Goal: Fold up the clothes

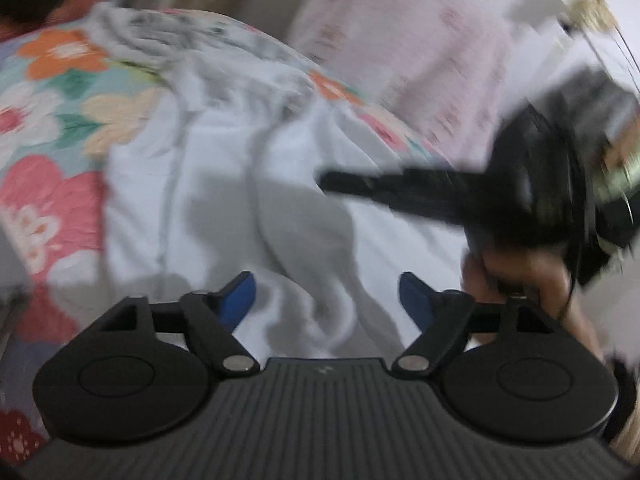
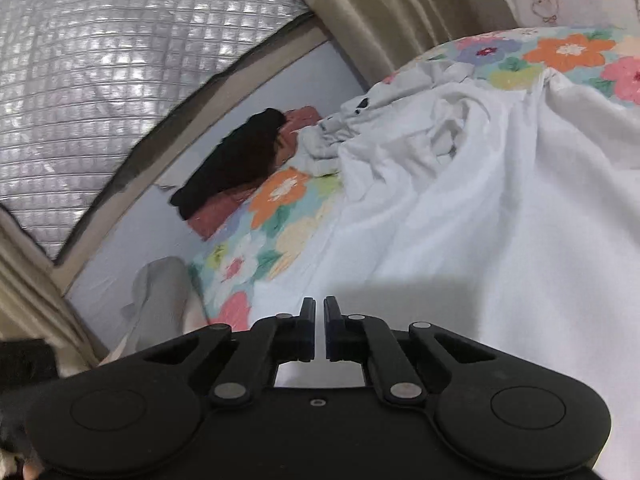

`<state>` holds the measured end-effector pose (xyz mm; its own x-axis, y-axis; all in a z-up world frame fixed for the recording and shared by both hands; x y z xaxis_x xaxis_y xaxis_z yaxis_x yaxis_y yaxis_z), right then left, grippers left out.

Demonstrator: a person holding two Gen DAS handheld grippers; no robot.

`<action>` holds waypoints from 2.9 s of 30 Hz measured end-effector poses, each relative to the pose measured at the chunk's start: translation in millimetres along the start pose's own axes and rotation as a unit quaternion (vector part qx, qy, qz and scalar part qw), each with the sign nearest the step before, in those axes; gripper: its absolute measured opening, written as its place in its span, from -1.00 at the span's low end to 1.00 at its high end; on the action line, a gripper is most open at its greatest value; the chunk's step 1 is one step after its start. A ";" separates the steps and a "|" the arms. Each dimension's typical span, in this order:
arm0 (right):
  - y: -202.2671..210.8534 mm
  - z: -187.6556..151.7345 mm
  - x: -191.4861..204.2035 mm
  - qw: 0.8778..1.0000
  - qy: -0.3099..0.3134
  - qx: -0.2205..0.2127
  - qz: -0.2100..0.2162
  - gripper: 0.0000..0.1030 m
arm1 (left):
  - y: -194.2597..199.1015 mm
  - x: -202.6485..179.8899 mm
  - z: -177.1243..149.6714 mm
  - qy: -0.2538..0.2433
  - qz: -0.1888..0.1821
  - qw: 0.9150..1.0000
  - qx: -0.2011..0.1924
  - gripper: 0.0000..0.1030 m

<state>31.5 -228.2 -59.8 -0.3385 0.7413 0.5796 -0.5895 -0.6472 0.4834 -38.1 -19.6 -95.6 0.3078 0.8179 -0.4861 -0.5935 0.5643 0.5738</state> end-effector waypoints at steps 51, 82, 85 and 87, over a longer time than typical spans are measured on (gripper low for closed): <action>4.4 -24.1 -9.6 0.997 -0.063 0.016 0.038 -0.62 | 5.2 32.7 -6.4 0.167 -0.054 0.984 0.013 -0.83; -2.7 -33.4 -9.4 0.997 0.040 0.057 0.018 -0.76 | -7.7 5.3 -6.6 0.027 0.002 0.999 0.027 0.13; -15.0 -18.3 -4.0 0.995 0.022 0.089 0.031 -0.76 | -12.8 5.3 -4.6 0.017 0.023 1.000 0.009 0.24; -20.1 -14.0 -5.1 0.993 -0.011 0.107 0.045 -0.76 | -17.1 9.7 -2.7 0.036 0.011 0.999 -0.003 0.17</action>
<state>34.9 -216.5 -81.7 -0.3653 0.6762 0.6398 -0.3878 -0.7354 0.5557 -27.0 -21.6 -112.0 0.2410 0.8198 -0.5194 -0.6044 0.5456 0.5805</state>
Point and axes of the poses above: each gripper's, at about its wrist camera, not at the fingertips, and y roughly against the way its jaws point, x to its left, z to its top, the point moved 2 cm from there along -y, roughly the way its jaws point, and after that the axes turned 2 degrees about -x, right-handed, at the moved point
